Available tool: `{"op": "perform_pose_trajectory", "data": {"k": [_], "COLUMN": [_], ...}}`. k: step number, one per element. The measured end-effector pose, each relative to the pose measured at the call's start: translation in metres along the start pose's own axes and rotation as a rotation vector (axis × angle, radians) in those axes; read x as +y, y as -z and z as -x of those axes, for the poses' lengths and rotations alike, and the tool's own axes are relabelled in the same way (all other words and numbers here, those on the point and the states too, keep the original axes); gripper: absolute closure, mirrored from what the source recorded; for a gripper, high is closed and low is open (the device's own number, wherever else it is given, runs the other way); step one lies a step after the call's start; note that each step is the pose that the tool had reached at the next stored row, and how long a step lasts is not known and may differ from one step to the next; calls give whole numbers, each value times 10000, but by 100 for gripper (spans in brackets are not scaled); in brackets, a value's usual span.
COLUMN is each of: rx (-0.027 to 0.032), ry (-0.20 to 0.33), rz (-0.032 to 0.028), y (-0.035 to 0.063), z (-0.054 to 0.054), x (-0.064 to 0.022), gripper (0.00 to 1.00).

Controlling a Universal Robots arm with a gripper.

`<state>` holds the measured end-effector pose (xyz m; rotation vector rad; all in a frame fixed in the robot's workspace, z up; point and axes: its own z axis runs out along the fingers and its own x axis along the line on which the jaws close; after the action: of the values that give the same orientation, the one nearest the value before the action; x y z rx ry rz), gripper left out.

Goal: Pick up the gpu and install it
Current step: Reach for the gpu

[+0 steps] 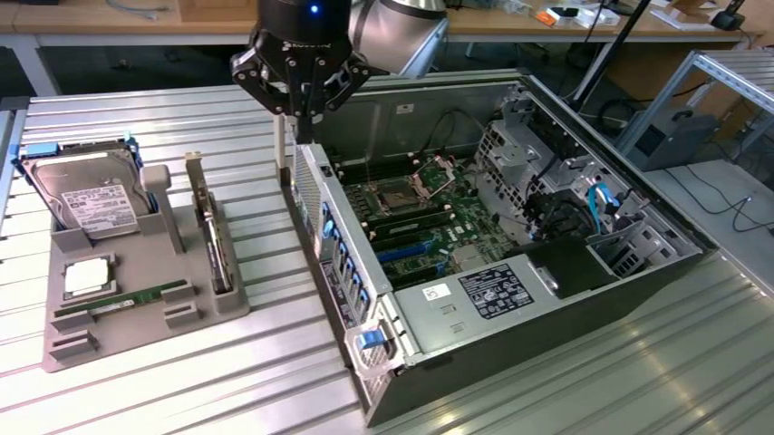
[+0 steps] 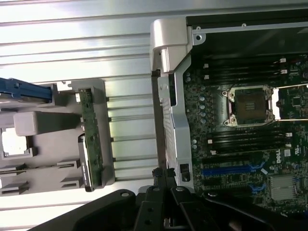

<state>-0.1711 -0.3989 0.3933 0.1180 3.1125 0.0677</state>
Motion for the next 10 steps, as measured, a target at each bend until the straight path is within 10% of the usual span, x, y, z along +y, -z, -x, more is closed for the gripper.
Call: {"op": "perform_pose_trajectory", "data": {"k": [10], "rx": [0], "ry": [0], "rz": [-1], "y": [4], "z": [-129], "x": [-10], "gripper": [89]}}
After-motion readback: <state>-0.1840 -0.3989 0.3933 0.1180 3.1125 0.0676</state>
